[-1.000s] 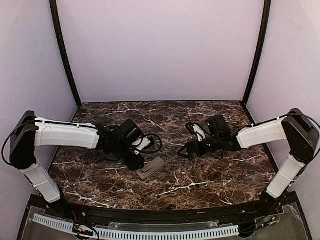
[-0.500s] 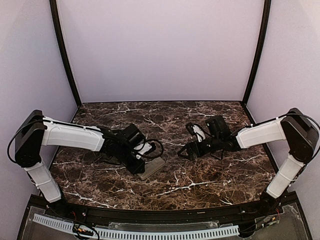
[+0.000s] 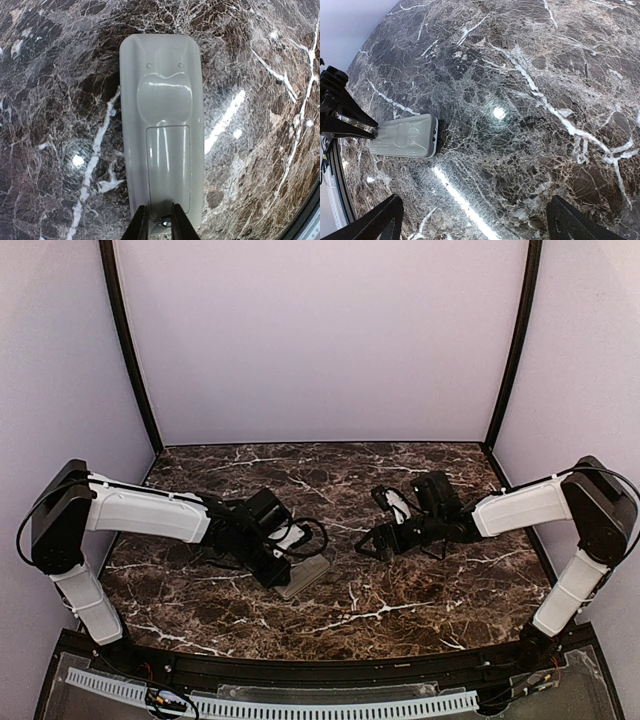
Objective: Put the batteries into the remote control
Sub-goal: Press the battery cover on the remote control, then pick up the remote control from the center of the board.
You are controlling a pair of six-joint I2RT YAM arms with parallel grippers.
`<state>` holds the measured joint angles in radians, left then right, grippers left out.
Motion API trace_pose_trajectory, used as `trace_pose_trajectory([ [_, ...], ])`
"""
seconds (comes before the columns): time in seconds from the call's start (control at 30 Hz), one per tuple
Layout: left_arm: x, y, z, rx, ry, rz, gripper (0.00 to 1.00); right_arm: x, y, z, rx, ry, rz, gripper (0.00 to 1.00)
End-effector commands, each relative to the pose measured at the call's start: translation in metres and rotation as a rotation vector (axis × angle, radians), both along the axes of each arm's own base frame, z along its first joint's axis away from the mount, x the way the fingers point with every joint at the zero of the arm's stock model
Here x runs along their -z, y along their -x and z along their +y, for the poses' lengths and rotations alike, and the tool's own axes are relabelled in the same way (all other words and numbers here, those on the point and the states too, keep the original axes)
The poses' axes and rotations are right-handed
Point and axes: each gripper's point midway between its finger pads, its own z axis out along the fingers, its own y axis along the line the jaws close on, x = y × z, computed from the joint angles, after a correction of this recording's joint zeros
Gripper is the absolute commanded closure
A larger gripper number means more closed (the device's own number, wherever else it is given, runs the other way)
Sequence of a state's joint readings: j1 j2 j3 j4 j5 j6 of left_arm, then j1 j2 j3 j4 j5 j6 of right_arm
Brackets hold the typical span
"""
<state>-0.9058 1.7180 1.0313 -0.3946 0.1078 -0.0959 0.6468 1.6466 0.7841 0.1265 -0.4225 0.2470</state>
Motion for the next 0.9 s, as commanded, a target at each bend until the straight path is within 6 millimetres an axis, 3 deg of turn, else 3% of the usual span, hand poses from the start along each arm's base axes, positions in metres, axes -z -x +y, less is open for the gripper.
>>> trace_pose_trajectory([
  [0.0,0.026,0.014,0.011,0.032,-0.091,0.036,0.83,0.003,-0.004,0.0,0.007,-0.002,0.002,0.01],
  [0.27,0.043,0.014,0.019,0.033,-0.147,0.029,0.81,-0.002,-0.005,-0.001,0.01,-0.002,-0.009,0.01],
  [0.4,0.017,0.0,0.007,0.03,-0.099,-0.037,0.71,-0.008,-0.006,0.0,0.012,-0.007,-0.021,0.01],
  [0.53,-0.027,-0.025,-0.012,0.032,-0.044,-0.142,0.57,-0.014,-0.007,0.0,0.016,-0.015,-0.03,0.01],
  [0.63,-0.053,-0.032,-0.018,0.027,0.004,-0.175,0.47,-0.021,-0.009,-0.001,0.025,-0.013,-0.047,0.01],
  [0.77,-0.061,-0.021,-0.019,0.054,0.05,-0.139,0.4,-0.038,-0.014,-0.008,0.059,-0.001,-0.109,0.01],
  [0.87,-0.047,-0.006,-0.011,0.064,0.058,-0.095,0.38,-0.059,-0.019,-0.015,0.092,-0.013,-0.184,0.01],
])
